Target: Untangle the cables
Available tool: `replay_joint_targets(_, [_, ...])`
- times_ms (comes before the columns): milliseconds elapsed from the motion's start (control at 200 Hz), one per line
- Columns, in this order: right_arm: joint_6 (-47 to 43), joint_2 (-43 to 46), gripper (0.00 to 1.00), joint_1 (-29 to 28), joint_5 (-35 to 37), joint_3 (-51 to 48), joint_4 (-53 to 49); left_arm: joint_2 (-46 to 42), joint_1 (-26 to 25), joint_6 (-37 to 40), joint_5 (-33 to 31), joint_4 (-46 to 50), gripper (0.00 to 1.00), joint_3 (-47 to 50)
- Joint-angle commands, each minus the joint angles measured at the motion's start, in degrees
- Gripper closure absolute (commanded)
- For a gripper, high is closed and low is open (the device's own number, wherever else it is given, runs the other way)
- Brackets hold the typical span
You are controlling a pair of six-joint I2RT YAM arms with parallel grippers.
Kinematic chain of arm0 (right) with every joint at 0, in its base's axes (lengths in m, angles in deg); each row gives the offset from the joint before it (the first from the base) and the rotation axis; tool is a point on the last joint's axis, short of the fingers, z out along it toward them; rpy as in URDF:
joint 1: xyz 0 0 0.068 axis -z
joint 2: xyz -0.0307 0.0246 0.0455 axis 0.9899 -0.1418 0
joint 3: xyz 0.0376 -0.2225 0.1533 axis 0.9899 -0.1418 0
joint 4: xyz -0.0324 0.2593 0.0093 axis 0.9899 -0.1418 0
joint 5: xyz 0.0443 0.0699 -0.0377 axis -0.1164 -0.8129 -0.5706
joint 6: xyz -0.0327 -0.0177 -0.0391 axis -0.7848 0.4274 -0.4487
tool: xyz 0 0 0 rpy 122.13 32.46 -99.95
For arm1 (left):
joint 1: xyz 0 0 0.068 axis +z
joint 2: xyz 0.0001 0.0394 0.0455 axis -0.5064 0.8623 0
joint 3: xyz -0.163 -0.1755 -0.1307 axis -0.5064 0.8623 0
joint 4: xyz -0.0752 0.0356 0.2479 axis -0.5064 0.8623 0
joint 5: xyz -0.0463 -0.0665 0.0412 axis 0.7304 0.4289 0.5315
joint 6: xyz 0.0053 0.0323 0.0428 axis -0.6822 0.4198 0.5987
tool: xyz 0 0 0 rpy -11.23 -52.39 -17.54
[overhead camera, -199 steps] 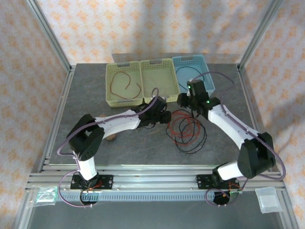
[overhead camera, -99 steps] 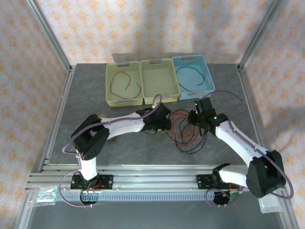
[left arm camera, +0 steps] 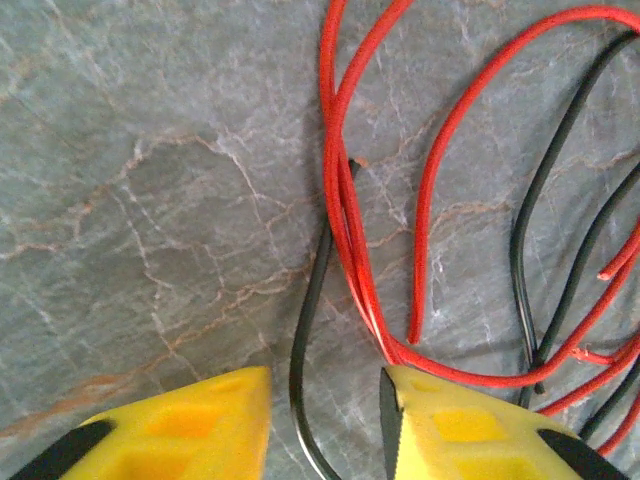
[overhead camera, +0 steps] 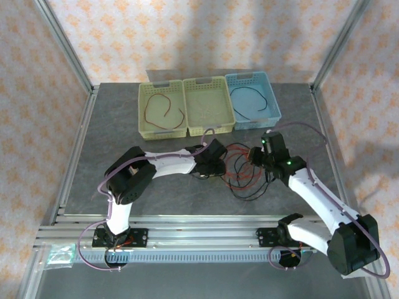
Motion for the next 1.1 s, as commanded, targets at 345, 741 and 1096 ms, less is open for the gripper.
replay_joint_targets(345, [-0.7,1.6,0.76,0.8,0.6,-1.5,1.4,1.6,-0.9,-1.5,0.7,1.1,0.8,-1.8])
replay_joint_targets(741, [0.1,-0.1,0.76,0.9,0.0,0.2,3.3,-7.4,-0.9,1.9,-9.4,7.0,0.98,-5.5])
replay_joint_targets(1096, [-0.7,4.5,0.72,0.8,3.9,4.6,5.1,-12.7,-1.6,13.4,-17.7,16.1,1.0,-18.5])
